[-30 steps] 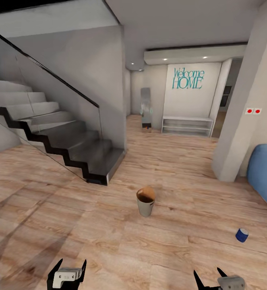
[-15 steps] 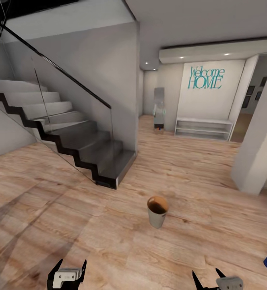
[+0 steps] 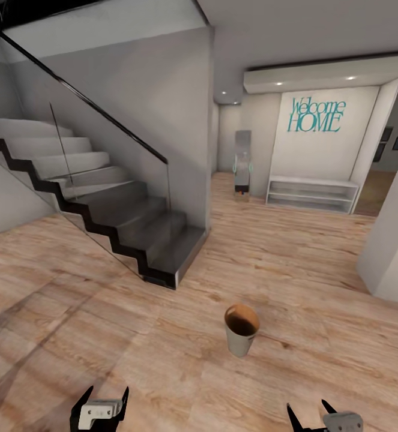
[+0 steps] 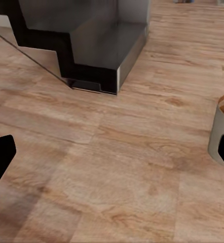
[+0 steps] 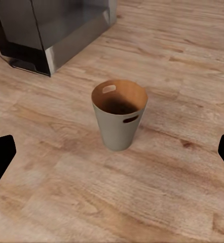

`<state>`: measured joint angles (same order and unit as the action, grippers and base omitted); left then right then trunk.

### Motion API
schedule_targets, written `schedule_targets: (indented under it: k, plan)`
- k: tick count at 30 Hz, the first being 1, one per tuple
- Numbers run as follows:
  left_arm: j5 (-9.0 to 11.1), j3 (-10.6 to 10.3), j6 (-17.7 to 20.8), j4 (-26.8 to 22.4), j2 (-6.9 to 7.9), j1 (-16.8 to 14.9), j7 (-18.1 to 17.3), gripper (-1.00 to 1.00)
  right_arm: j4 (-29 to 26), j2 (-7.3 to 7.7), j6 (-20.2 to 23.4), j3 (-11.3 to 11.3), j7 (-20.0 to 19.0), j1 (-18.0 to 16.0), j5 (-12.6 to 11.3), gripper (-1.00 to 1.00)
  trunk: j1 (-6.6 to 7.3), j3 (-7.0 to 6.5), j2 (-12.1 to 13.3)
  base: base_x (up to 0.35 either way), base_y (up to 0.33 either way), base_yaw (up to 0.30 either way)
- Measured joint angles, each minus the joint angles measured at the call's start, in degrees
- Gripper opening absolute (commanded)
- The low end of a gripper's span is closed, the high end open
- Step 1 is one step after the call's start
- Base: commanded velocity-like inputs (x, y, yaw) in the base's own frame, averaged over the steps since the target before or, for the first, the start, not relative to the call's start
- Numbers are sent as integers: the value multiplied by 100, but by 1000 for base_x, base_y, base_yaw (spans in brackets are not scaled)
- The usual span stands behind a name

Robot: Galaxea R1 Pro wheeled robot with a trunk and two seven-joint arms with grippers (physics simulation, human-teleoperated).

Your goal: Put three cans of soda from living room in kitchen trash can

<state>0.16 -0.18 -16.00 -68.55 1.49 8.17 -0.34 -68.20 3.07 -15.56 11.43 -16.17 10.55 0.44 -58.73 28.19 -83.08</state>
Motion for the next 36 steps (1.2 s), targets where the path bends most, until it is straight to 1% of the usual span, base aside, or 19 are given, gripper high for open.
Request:
schedule_targets:
  k: [23,36]
  plan:
    - [0,0,0,0,1,0,7,100,0,0,0,16,5,0,8,100,0,0,0,293,-114,0]
    - [1,0,0,0,0,0,-2,100,7,1,0,9,0,0,8,100,0,0,0,296,-7,0]
